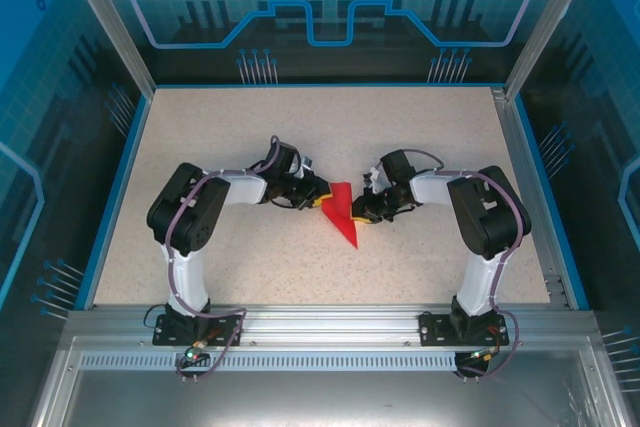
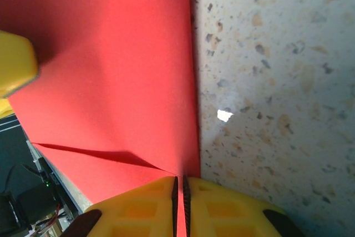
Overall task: Fold a paper plane with a square sheet of paper (pick it up from the middle)
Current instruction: Fold the wing for the fifth time at the center of the table.
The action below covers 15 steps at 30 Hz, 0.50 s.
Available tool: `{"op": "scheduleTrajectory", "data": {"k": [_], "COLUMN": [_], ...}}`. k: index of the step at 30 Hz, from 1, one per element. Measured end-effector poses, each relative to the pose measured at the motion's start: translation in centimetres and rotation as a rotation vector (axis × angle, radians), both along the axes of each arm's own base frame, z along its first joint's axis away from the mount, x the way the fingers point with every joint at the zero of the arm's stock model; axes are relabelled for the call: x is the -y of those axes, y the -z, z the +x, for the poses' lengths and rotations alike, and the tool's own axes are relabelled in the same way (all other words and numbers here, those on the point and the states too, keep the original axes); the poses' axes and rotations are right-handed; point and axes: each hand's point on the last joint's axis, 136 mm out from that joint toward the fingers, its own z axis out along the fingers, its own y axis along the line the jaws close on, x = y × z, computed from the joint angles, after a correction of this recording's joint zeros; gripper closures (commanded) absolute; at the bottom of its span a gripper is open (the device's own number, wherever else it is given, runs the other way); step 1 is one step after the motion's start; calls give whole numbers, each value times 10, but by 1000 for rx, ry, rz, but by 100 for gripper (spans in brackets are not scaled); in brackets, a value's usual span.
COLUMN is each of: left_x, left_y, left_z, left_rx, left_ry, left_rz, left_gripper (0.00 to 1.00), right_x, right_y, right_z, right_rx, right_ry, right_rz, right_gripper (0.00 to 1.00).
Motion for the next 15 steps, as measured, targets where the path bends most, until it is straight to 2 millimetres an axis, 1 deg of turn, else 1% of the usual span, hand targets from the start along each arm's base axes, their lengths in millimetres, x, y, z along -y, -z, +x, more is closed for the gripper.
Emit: {"op": "scheduleTrajectory", "data": {"k": [4,6,10,11,15], "left_x": [-2,-2,-5,-7,-12], "left_y": [1,1,-2,-3,-12], "left_z": [0,0,-2,-2,-3], "left_rx": [-11,-12,-5,-2,15], "left_ry": [4,2,-10,-15,-50], "left_rz": [-14,-13,-3,2,15], "left_gripper": [96,98,100,100,100], "right_x": [0,-1,-3,-2,14], "right_y": [-2,-3,-8,-11,-20], "right_z": [0,0,1,2,4], "right_rx": [10,21,63,83,181], "right_ry": [-6,-9,-13,-10,24], "right_rz": [2,6,18,13,-56], "right_gripper": [81,78,67,67,61]}}
